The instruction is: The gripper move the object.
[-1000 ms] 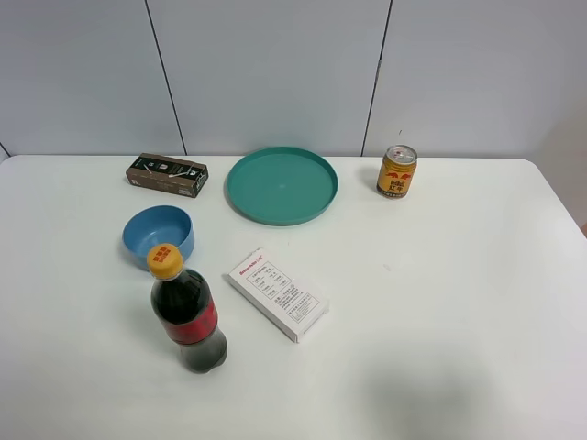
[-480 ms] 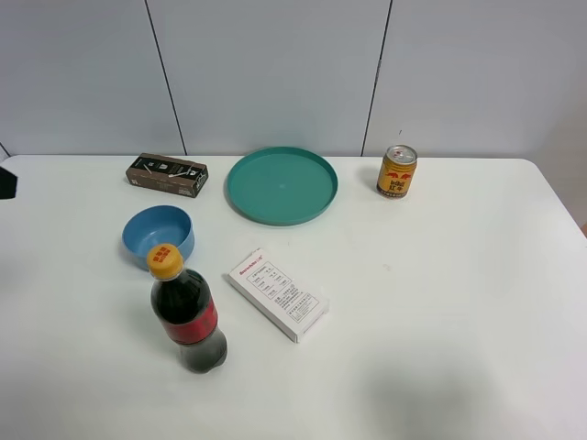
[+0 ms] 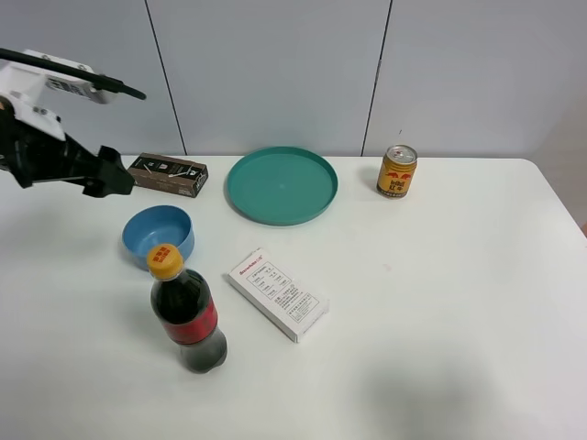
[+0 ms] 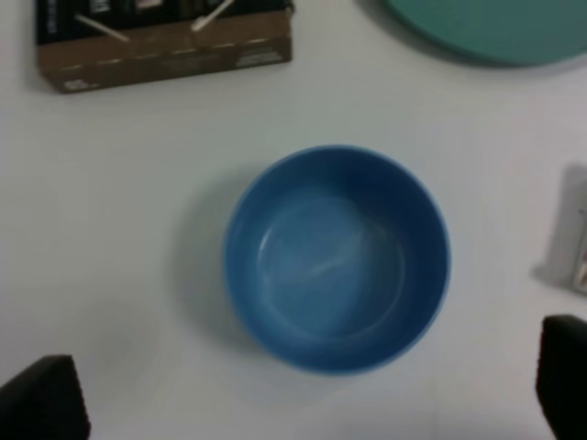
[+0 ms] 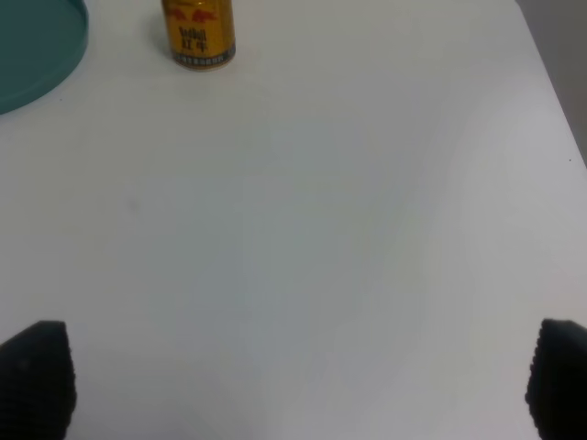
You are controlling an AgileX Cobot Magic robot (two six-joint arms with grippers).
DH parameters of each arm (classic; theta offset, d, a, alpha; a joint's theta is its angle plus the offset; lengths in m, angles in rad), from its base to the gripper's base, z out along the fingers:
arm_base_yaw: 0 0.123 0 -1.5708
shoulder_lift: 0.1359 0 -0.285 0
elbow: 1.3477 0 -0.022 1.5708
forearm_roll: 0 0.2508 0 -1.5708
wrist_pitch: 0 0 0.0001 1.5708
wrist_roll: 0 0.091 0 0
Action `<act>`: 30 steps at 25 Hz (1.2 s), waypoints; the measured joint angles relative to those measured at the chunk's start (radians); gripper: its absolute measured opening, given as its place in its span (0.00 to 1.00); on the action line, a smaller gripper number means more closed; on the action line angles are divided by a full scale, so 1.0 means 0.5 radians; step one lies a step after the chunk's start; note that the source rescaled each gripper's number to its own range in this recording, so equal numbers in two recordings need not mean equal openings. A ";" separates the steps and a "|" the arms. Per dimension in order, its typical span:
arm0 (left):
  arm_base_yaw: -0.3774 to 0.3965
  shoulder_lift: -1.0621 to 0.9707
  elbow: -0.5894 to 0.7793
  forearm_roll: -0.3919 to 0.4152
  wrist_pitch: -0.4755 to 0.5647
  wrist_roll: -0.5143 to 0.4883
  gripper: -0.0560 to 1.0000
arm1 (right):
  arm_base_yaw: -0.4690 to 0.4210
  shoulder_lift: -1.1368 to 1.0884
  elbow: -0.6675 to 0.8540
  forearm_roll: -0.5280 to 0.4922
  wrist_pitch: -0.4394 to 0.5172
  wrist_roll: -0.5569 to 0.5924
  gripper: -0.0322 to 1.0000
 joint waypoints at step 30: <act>-0.023 1.039 -0.001 0.155 -0.810 0.019 1.00 | 0.000 0.000 0.000 0.000 0.000 0.000 1.00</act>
